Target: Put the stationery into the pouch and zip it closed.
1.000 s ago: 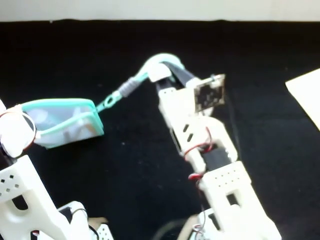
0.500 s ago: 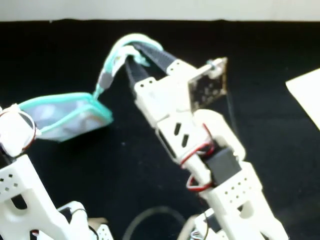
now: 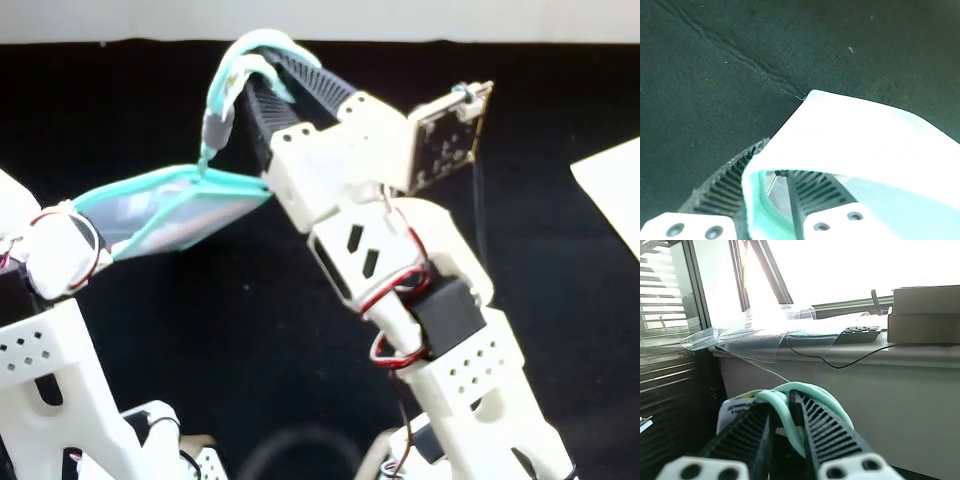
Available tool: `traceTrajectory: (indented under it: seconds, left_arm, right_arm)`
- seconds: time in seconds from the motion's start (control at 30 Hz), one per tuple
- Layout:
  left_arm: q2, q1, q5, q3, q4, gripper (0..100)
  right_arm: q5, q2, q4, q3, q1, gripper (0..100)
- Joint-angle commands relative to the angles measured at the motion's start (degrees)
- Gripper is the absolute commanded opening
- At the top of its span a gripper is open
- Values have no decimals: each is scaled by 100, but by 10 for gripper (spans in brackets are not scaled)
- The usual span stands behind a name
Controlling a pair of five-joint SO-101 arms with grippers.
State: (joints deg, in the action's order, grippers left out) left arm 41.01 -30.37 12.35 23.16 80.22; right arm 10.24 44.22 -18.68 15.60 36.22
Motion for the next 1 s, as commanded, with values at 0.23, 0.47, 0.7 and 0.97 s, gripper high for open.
traceTrajectory:
  seconds: [0.23,0.47,0.7,0.97]
  left_arm:
    - [-13,84,26,-84,88,7]
    - [-40,330,26,-84,114,7]
    - [-40,444,246,-66,123,7]
    - [-4,444,299,-84,229,7]
  right_arm:
    - [967,145,-998,-743,171,7]
    - [1679,145,-1912,-2000,409,7]
    - [2286,127,-2571,-3081,409,7]
    - [2637,127,-3266,-3125,409,7]
